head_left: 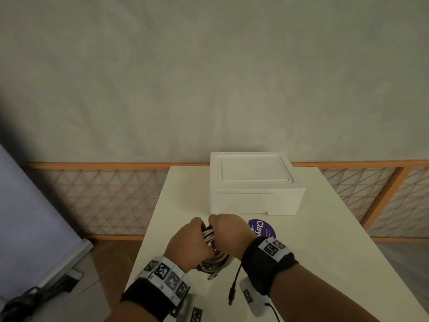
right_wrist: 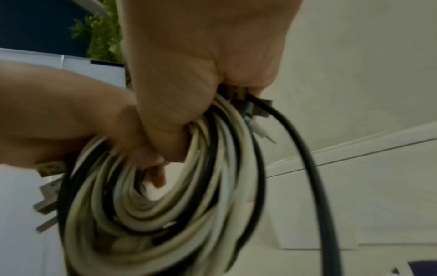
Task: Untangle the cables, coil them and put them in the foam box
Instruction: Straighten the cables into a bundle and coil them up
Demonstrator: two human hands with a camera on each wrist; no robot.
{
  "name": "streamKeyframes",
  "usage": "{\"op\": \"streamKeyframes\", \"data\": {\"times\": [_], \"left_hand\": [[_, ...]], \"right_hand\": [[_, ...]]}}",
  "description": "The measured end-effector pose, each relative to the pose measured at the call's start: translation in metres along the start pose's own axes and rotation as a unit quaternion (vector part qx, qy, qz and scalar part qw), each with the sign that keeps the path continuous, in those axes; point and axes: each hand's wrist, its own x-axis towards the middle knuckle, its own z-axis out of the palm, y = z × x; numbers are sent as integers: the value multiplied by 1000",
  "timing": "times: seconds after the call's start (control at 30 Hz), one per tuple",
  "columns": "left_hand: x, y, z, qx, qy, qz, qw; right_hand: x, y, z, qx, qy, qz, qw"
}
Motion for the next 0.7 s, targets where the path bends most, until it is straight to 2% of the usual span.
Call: {"op": "streamKeyframes", "data": {"times": [0.07, 0.1, 0.2, 0.3, 0.37, 0.4, 0.47, 0.53, 0.6, 0.67, 0.7], "left_hand": [[-3, -2, -1, -60, -55, 16, 997], [-5, -2, 0, -68, -53, 20, 996], [-5, -2, 5, -82, 0, 11, 997], [-4, -1, 1, -52, 32, 40, 997], [-5, -2, -3, -52, 49, 41, 997], [-6, -3, -5, -75, 57, 29, 995], [-7, -4, -9, -189, 83, -18, 978], [-6, -2, -10, -318, 111, -57, 940], [-8, 4, -9, -385, 121, -70, 912], [-9, 11, -7, -425, 112, -86, 894], [-10, 12, -6, -436, 106, -100, 888]], "right_hand": [[1, 5, -4, 9, -12, 14, 1000], [1, 6, -5, 5, -12, 12, 1000], [1, 2, -11, -1, 2, -6, 1000], [-1, -2, -14, 20, 40, -31, 999], [-4, 2, -16, 112, 74, -34, 990], [-6, 6, -16, 204, 85, -23, 975], [-10, 16, -16, 406, 96, 25, 909], [-14, 23, -14, 566, 71, 83, 817], [-17, 16, -11, 679, 31, 96, 727], [-20, 4, -9, 760, 31, 103, 641], [-20, -1, -9, 779, 39, 116, 615]]}}
